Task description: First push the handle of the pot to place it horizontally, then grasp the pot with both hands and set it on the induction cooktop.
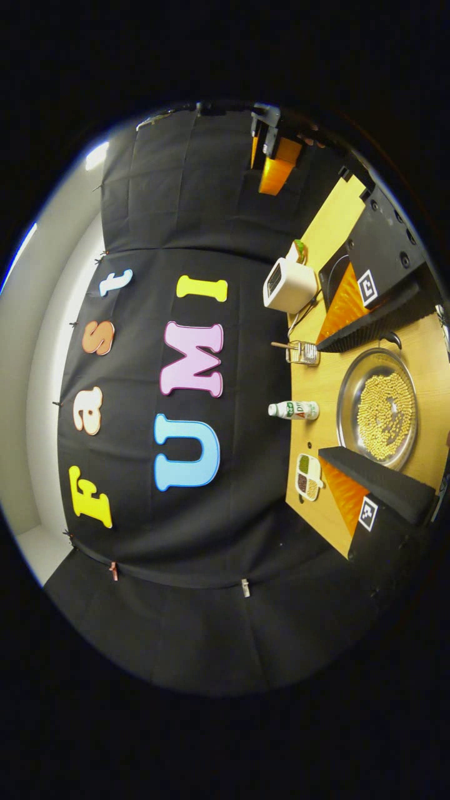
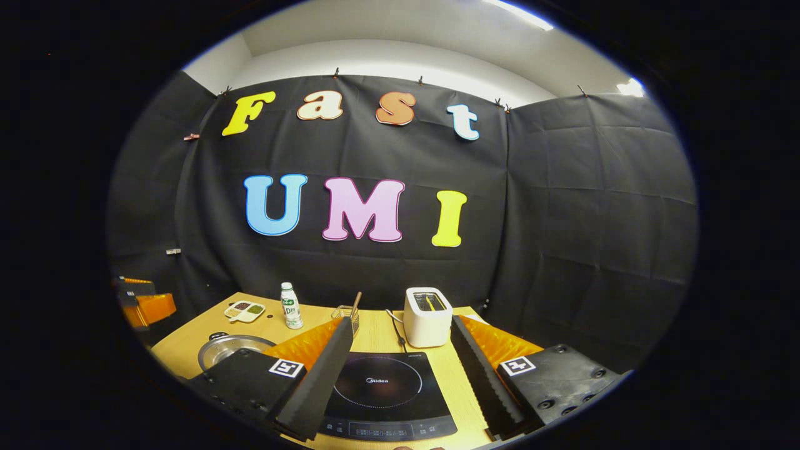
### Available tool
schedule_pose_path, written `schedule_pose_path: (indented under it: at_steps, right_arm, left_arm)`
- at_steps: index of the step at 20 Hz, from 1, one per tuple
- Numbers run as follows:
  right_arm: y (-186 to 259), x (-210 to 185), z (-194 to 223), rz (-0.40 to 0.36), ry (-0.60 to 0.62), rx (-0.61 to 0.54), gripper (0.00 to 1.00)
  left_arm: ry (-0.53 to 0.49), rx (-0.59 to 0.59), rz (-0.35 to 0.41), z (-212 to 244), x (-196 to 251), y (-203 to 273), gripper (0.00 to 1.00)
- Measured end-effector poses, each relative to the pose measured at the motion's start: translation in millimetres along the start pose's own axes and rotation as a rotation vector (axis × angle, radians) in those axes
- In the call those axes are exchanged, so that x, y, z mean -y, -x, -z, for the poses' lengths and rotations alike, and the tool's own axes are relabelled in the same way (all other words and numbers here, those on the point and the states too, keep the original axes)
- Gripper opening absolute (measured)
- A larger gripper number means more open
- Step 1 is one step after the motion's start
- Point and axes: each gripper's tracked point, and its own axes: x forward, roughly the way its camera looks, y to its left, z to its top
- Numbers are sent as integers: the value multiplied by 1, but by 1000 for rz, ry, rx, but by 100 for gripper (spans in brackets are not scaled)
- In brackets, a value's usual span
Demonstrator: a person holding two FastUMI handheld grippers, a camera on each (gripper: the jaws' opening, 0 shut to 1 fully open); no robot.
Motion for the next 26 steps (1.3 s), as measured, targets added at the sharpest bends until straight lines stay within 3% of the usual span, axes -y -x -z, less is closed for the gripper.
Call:
schedule_pose_path:
  at_steps: [3,9,11,15,16,20,26]
  right_arm:
    - [1,-13,-1,-12,7,1,98]
    - [4,-35,18,-81,3,-25,98]
    - [1,-35,18,-98,10,-18,98]
    - [-12,-31,25,-120,-6,-31,98]
    - [-16,-28,26,-122,-8,-33,98]
    - [-29,-25,31,-146,-30,-51,96]
    - [-52,-8,38,-142,-62,-71,96]
  left_arm:
    - [16,-78,21,30,-10,9,86]
    - [-18,-200,77,64,-5,24,44]
    - [-6,-245,93,79,4,23,43]
    - [2,-364,100,113,19,20,30]
    - [4,-385,106,119,22,18,22]
    - [23,-497,105,148,33,9,6]
    - [27,-656,128,192,54,1,5]
